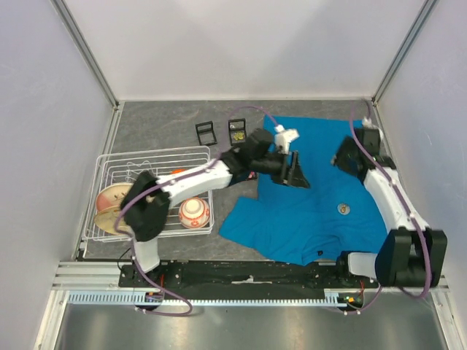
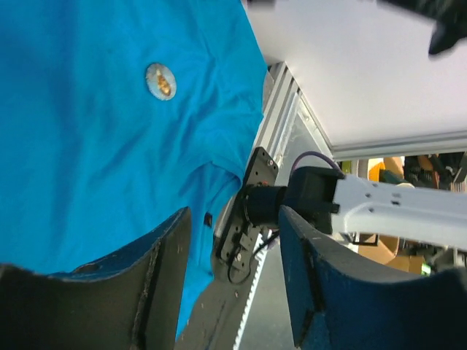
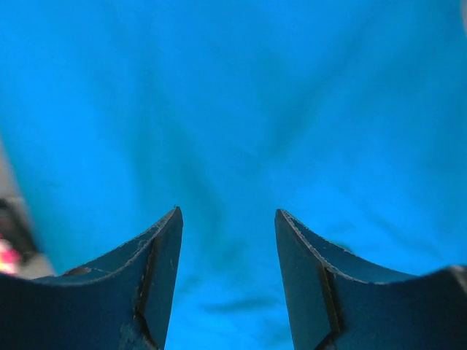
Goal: Remove the brooch from the garment
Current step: Pick up the brooch from the clothes.
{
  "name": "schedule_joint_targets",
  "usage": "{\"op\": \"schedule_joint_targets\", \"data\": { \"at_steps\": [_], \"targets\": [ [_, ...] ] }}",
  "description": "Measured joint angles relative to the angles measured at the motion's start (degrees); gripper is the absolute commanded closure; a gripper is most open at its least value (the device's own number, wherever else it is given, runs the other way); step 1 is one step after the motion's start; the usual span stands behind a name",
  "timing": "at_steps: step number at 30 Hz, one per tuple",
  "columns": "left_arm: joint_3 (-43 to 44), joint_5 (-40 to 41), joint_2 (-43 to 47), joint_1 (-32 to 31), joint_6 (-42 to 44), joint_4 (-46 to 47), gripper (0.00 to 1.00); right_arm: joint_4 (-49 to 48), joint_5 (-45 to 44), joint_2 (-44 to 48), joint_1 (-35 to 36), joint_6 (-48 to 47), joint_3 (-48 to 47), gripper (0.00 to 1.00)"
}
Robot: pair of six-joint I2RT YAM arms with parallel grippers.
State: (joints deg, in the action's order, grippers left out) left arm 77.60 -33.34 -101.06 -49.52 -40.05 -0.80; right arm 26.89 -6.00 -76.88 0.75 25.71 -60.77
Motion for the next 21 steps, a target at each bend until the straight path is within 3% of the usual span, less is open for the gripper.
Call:
{"op": "schedule_joint_targets", "data": {
  "at_steps": [4, 9, 11, 14, 18, 21],
  "targets": [
    [10.1, -0.6, -13.9, -5.2, -0.1, 3.3, 0.62, 4.3, -0.4, 8.7, -10.1, 1.6, 15.0, 0.41],
    [24.3, -3.2, -31.3, -10.0, -0.4, 6.0, 0.61, 7.2, 0.0, 15.3, -19.7, 3.7, 23.8, 0.47],
    [28.3, -3.7, -36.2, -11.4, -0.9, 6.1, 0.61, 6.8, 0.2, 17.3, -21.1, 4.6, 24.7, 0.48],
    [31.1, -4.0, -40.1, -12.3, -2.4, 6.9, 0.61, 5.0, 1.8, 18.8, -22.3, 5.4, 25.6, 0.54],
    [32.9, -3.7, -43.2, -12.3, -5.2, 8.8, 0.64, 1.9, 4.6, 19.1, -22.7, 6.4, 27.9, 0.71],
    [35.6, -3.1, -45.9, -11.9, -7.5, 10.3, 0.65, 0.0, 6.8, 18.9, -22.9, 7.3, 29.6, 0.73]
  ]
}}
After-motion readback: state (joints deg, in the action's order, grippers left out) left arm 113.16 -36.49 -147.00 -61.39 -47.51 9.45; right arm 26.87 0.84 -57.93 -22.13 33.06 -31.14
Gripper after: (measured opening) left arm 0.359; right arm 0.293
